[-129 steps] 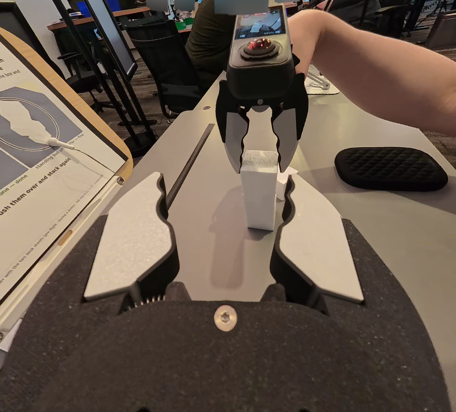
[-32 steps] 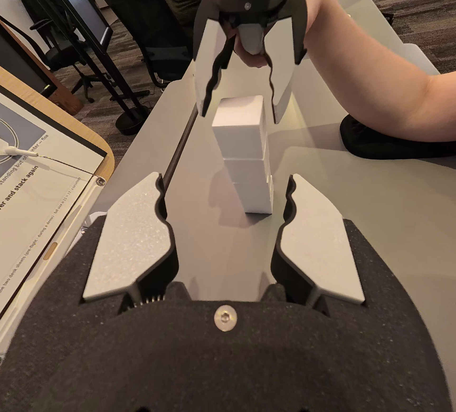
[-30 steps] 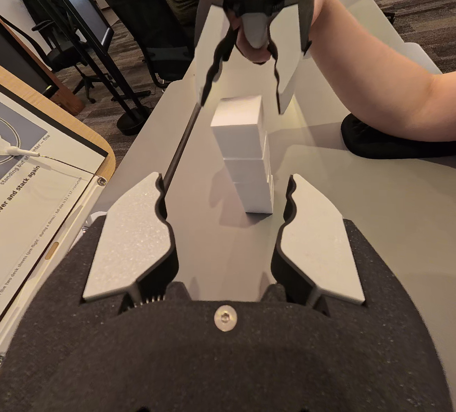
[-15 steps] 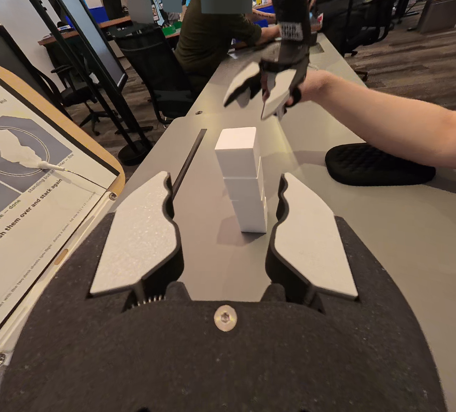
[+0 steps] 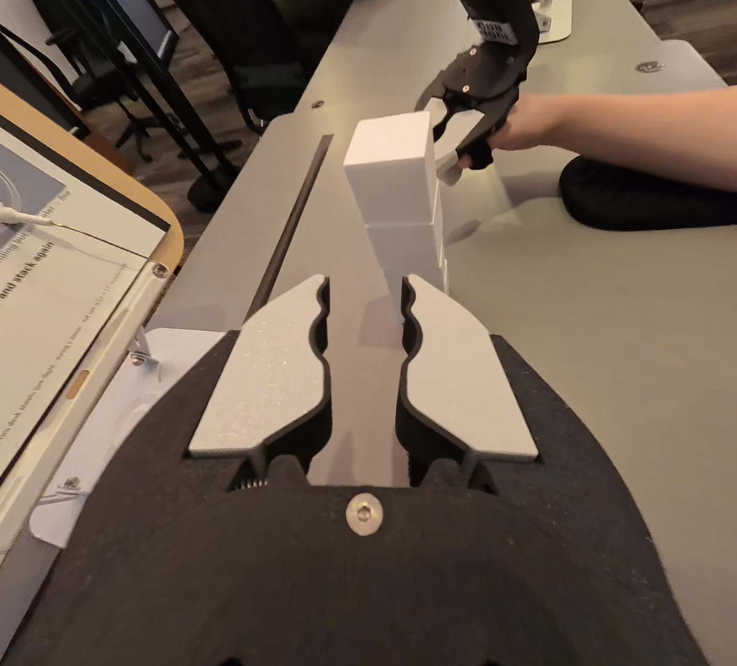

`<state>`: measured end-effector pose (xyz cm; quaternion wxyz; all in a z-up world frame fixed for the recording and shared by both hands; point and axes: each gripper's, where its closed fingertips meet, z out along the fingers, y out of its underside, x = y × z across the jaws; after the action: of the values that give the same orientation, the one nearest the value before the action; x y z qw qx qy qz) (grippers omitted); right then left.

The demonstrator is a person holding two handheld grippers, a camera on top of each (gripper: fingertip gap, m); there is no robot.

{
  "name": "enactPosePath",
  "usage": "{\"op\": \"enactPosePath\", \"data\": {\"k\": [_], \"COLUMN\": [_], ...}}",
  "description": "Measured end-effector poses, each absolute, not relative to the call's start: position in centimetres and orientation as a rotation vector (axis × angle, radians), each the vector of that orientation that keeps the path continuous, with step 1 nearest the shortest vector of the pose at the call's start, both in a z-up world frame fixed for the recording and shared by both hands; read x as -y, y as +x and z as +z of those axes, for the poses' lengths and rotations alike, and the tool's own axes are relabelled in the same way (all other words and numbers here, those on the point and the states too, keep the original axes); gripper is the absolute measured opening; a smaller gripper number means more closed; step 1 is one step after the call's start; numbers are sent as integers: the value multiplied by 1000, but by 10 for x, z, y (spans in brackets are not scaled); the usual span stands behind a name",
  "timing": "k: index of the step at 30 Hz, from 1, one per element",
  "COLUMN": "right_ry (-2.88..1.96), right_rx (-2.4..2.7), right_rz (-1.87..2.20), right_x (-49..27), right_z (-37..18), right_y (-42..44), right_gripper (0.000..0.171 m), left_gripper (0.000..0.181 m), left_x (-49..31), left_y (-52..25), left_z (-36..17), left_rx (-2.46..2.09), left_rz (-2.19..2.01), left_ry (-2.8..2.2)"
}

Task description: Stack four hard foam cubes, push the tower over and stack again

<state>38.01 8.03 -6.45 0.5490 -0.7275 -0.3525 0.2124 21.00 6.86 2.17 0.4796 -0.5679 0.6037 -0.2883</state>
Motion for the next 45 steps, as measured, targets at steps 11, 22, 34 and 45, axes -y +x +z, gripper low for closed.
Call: {"op": "enactPosePath", "data": {"k": [11,22,34,45], "right_ry": [-1792,-1845,-1881,-1899], "right_rx": [720,682,674,667], "right_rz": [430,350,318,314], "right_x": [-85,-87,-87,-87], "right_z": [-65,-64,-67,-71], "right_y": [427,449,460,463], "right_gripper": [0,1,1,1], "left_gripper": [0,0,0,0], "left_x": [-83,-77,-76,-66], "left_y": [219,255,253,273], "left_z": [-36,-71,-78,-76], "left_rx": [-1585,-1732,-1757,-1784], "left_rz": [-727,-551,-520,-513], "left_ry": [-1549,-1626,-1662,-1606]}}
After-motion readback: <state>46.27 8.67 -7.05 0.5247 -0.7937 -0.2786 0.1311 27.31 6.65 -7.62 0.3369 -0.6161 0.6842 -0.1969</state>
